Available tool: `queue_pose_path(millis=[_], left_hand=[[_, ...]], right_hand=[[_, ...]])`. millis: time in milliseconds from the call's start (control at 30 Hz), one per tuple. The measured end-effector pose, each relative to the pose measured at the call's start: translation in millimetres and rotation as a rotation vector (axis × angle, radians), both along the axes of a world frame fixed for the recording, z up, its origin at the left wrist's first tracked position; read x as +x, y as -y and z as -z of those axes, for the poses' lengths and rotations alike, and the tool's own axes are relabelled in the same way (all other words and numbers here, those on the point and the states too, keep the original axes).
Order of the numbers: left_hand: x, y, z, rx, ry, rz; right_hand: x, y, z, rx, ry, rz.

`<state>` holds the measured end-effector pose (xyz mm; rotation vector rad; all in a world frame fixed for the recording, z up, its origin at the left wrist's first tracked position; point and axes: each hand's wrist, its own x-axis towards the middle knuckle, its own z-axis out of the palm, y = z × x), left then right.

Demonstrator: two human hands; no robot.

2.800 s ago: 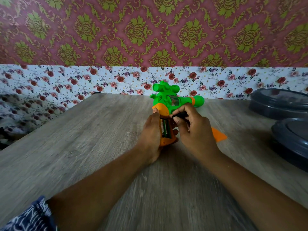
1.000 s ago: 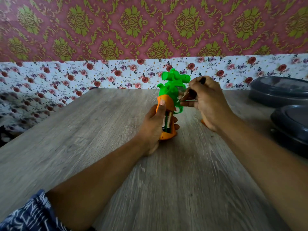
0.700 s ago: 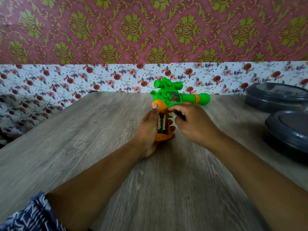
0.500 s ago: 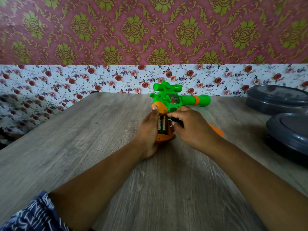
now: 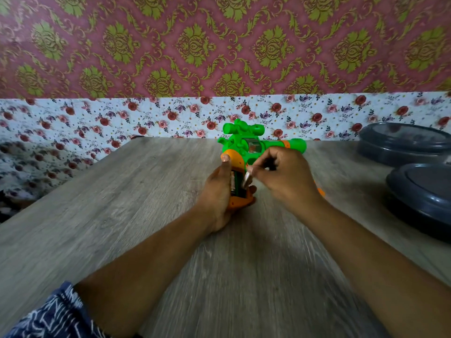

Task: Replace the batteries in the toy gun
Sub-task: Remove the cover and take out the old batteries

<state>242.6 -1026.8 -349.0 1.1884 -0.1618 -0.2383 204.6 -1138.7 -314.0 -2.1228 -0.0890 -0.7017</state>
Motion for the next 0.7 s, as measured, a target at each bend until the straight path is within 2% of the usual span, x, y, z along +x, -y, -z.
queue_pose_path(millis=[100, 233, 333, 567, 700], left_hand=[[-0.3, -1.9, -1.1, -0.038, -0.030, 0.017], [-0.3, -2.1, 0.5, -0.061, -0.014, 0.017], [-1.6, -2.3, 0.7, -0.061, -0.009, 0.021], [-5.2, -2.6, -1.8, -0.062, -0.031, 0.037], [-3.6, -3.2, -1.0, -0.044, -0.036, 0.038]], right_hand=[[-6.0, 33.1, -24.4, 0.158, -0.144, 0.073], [-15.9, 84.2, -35.4, -0.008, -0.519, 0.292], [-18.1, 96.4, -26.4, -0.038, -0.674, 0.353], [-8.1, 103.3, -4.7, -0.042, -0.652, 0.482], [-8.5, 102.9, -3.4, -0.080, -0.700, 0.481]])
